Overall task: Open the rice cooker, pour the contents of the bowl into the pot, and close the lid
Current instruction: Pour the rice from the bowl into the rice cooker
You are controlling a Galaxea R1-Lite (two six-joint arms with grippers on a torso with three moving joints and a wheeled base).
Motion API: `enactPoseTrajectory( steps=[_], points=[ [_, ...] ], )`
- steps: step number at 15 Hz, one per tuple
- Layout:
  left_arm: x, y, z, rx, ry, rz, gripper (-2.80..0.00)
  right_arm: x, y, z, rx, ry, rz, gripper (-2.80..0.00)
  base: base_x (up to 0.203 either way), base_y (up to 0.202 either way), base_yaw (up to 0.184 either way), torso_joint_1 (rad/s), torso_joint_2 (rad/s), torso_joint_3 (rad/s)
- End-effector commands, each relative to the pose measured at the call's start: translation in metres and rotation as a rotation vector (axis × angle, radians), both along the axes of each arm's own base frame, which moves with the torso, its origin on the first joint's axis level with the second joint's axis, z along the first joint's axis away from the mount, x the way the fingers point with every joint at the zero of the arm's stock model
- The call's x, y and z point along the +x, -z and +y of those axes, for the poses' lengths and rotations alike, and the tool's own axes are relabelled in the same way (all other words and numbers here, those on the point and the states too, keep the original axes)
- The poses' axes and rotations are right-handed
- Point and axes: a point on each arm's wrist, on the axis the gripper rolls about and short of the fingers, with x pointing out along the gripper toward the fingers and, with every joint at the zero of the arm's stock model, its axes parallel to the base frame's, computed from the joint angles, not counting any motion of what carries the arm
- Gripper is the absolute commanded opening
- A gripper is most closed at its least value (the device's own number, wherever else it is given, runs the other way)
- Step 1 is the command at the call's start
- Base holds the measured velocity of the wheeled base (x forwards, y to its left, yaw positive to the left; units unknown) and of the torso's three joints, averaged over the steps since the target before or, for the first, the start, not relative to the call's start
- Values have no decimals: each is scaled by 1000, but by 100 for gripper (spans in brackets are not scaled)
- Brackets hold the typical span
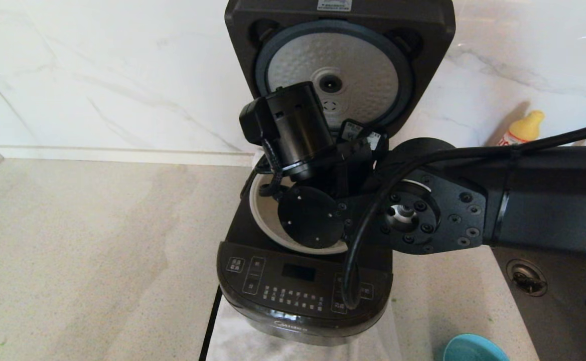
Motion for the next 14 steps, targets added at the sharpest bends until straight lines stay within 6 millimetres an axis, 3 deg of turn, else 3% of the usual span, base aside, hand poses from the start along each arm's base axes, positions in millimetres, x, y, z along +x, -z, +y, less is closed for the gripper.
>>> enactPoseTrajectory(
  steps=[1, 5, 10, 14],
  points=[
    [0, 0, 0, 1, 1, 3, -280, 0, -5, 0, 24, 7, -21, -280, 0, 0, 0, 0, 0, 0],
    [0, 0, 0, 1, 1, 3, -280, 1, -8, 2, 65, 2, -47, -280, 0, 0, 0, 0, 0, 0],
    [0, 0, 0, 1, 1, 3, -280, 1, 3, 4, -15, 9, 2, -280, 0, 0, 0, 0, 0, 0],
    [0, 0, 0, 1, 1, 3, -280, -6, -5, -2, -47, 3, 20, -280, 0, 0, 0, 0, 0, 0]
  ],
)
